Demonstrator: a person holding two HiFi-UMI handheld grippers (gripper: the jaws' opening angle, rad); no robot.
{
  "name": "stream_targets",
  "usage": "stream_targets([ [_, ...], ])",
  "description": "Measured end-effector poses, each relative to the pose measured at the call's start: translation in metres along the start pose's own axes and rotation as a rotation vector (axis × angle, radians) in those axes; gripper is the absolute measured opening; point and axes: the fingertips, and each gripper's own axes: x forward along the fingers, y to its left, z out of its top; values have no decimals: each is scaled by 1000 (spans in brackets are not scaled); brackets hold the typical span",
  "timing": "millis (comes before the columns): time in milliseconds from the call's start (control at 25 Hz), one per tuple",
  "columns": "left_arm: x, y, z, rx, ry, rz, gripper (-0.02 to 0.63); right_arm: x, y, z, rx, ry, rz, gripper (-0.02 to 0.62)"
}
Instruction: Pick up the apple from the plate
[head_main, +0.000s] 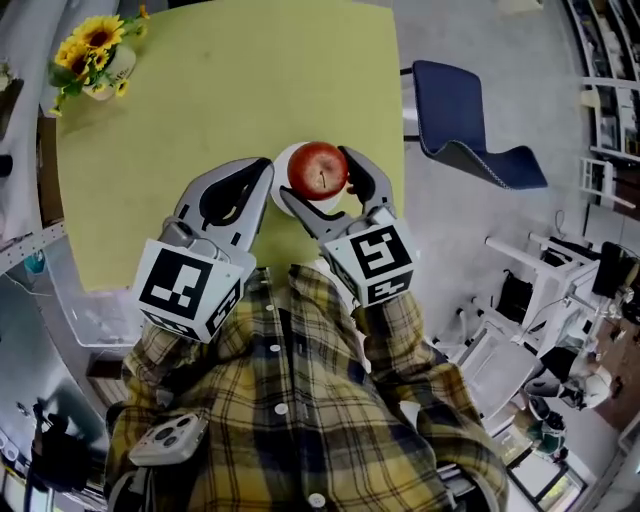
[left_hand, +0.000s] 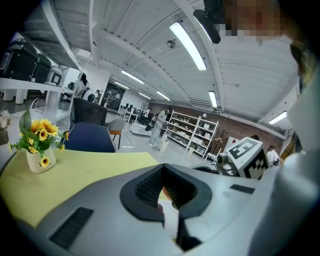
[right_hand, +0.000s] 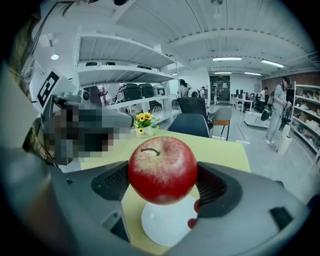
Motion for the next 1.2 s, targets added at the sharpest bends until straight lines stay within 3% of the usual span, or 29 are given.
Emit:
stream_targets([
  [600, -46, -3, 61, 43, -129, 63, 6, -39, 43, 78, -41, -154, 133, 391],
  [1200, -52, -9, 52, 24, -125, 55, 6, -53, 43, 78, -9, -152, 128, 391],
])
